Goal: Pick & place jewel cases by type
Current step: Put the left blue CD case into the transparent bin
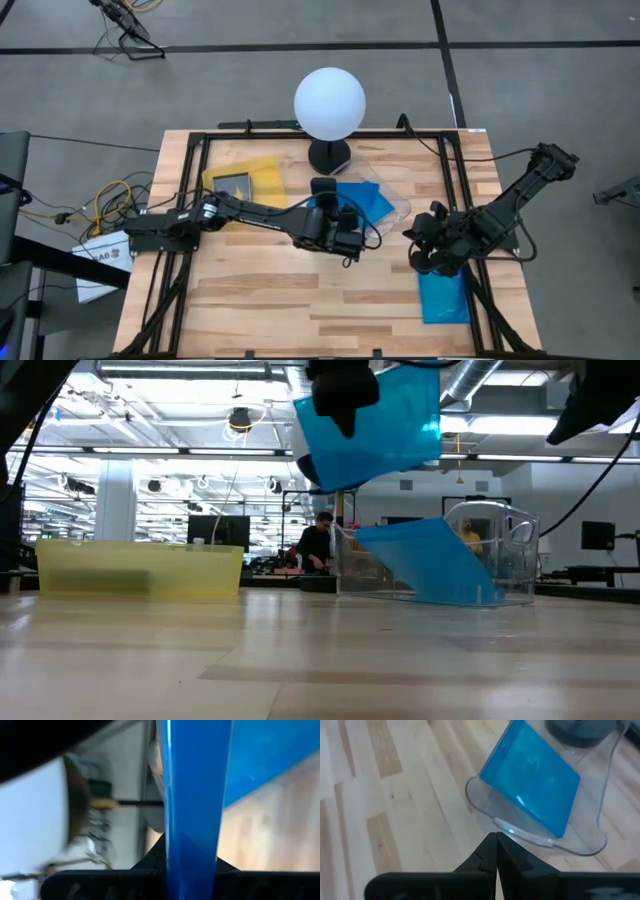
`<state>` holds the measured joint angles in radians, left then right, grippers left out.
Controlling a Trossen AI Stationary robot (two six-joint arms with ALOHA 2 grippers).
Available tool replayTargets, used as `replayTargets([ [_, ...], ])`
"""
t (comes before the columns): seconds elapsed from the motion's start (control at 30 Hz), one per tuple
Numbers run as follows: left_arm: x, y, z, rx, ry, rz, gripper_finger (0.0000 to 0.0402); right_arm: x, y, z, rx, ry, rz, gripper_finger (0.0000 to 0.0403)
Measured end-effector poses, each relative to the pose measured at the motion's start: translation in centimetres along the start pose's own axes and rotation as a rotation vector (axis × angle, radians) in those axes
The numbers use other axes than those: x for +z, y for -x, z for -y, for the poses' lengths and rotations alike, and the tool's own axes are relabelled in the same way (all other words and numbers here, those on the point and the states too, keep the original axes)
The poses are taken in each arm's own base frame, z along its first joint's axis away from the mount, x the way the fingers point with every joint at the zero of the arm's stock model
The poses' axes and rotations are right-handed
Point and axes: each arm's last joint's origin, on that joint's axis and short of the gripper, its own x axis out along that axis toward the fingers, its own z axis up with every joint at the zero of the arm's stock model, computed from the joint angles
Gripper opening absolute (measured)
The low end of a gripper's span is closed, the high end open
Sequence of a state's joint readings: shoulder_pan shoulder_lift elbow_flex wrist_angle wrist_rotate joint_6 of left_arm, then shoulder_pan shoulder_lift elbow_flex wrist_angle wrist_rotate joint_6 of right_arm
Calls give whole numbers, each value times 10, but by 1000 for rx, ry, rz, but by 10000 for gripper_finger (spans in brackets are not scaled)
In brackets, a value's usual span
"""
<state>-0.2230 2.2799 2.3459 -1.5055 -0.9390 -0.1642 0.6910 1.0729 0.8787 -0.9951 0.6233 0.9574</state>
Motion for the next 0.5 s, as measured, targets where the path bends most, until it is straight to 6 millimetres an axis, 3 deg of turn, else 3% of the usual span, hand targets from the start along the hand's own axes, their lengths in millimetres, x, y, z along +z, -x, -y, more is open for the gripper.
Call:
replayTargets([
  [0.5,9,-7,13,-53,-145,66,0,-4,3,3,-60,80,37,0],
])
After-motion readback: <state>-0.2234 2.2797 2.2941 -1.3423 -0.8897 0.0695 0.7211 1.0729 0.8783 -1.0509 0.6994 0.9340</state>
